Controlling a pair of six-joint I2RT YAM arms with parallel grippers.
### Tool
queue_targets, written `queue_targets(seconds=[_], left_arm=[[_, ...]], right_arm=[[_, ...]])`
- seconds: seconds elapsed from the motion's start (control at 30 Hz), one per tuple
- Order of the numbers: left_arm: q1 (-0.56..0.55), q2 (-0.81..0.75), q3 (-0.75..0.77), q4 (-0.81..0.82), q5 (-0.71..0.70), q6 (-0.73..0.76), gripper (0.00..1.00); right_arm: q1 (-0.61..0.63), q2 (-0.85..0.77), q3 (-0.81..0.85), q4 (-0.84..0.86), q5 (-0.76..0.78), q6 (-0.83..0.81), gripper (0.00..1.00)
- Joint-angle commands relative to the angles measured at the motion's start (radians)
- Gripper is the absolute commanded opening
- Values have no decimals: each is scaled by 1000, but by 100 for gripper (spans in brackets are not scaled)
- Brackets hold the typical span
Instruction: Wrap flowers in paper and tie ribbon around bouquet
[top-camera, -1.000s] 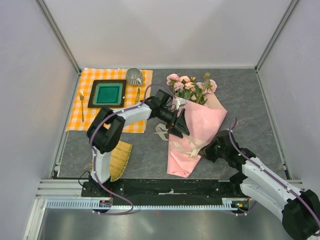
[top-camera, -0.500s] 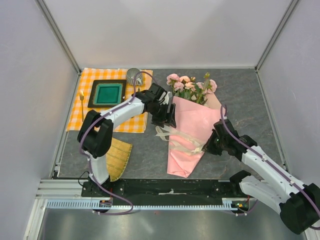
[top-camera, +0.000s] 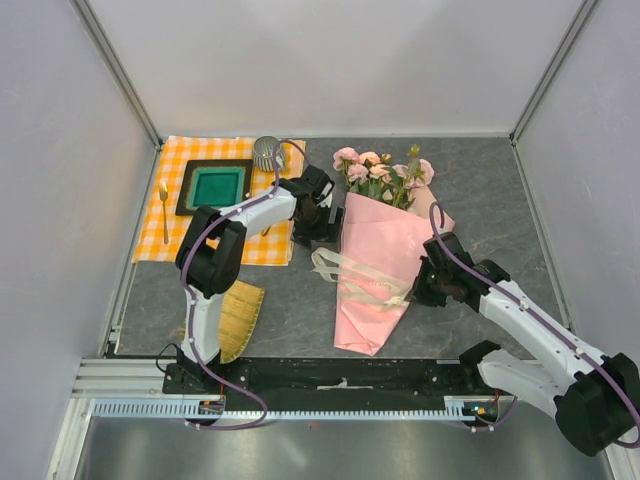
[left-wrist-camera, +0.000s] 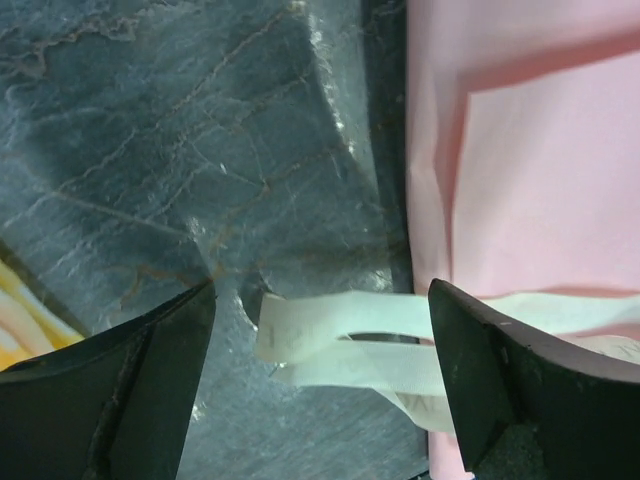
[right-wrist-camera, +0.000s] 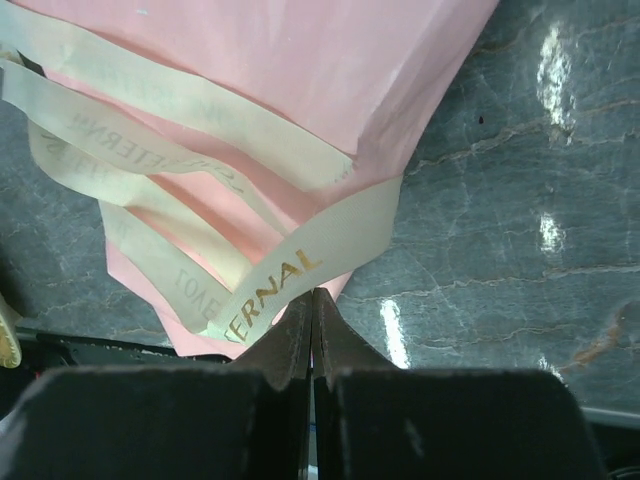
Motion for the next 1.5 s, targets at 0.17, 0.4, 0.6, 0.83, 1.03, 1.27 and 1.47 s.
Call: queue_targets(seconds=[0.17,0.4,0.6,0.83,1.03,1.27,1.47], left_arm=[[40,84,42,12,54,38,21],[54,-76,-18,136,-9,-10,2],[54,-239,-130,308,-11,-116,1],[62,-290,-60,230,-199,-263,1],[99,-244,-53,187,-158,-323,1],[119,-262,-112,95,-167,-384,1],[120,-334,-260,132,-193,-421,1]], right_arm=[[1,139,238,-97,78,-172,0],[1,308,447,-301,265,-396,0],[-13,368,529,-294,475,-425,0],[-28,507,721,-338,498,-510,0],[24,628,823,-563,694,-549,0],[38,681,891,-616,925,-424,0],[70,584,995,-449,1024,-325,0]])
